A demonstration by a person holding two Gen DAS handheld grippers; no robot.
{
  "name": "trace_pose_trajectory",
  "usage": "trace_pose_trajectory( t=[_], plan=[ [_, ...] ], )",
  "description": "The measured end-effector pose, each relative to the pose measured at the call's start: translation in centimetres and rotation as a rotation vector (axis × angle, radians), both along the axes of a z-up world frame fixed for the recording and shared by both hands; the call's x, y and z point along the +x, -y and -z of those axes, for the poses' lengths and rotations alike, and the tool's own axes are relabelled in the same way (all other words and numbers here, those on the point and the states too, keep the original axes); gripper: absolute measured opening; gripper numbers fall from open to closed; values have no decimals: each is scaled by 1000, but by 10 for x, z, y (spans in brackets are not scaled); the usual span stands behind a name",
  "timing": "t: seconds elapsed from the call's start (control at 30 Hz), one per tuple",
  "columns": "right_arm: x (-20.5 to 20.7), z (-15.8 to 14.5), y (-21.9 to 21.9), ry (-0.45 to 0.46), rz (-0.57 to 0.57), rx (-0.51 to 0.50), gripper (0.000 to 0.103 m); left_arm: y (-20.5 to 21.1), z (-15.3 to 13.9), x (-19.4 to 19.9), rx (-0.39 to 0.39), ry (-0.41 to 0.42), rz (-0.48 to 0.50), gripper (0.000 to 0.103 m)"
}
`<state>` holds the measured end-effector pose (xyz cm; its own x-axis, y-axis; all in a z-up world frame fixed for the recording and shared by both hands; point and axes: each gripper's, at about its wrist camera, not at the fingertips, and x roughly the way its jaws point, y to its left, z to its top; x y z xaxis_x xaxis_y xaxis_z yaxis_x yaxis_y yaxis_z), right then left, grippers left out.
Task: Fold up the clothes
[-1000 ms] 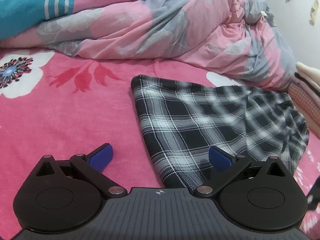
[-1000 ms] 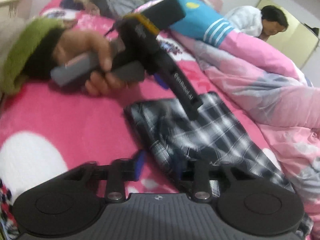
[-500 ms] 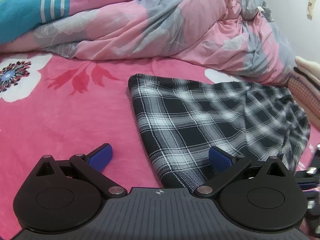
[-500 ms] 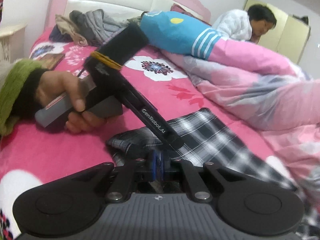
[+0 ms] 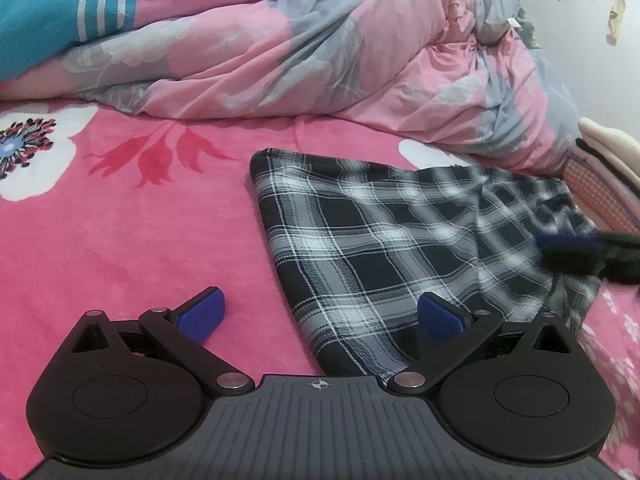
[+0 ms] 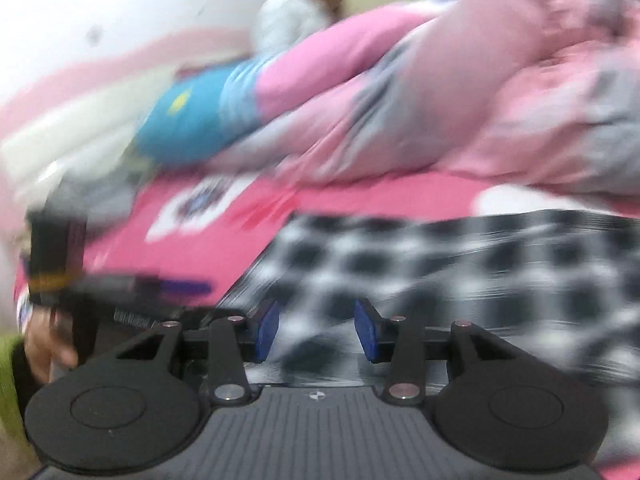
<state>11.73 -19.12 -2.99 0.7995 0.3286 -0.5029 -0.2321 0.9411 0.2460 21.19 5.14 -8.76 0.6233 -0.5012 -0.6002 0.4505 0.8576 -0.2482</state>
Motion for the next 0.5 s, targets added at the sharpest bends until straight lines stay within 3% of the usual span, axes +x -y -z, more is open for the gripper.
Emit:
trace_pose_trajectory(
  t=[0.1,0.23,0.37,0.5],
  plan=[
    [-25,-9,22,22,46,-12,45,4,-3,-9,-6,9,57,103],
    [-50,-2,8,40,-30,-149,45,18,-3,-28,59,61,144,103],
    [-42,16,-17,29,-125,-270,38,31,3,-36,146,100,158,103],
    [-23,28,-23,30,-126,-297,28,28,5,-32,126,76,151,103]
  ],
)
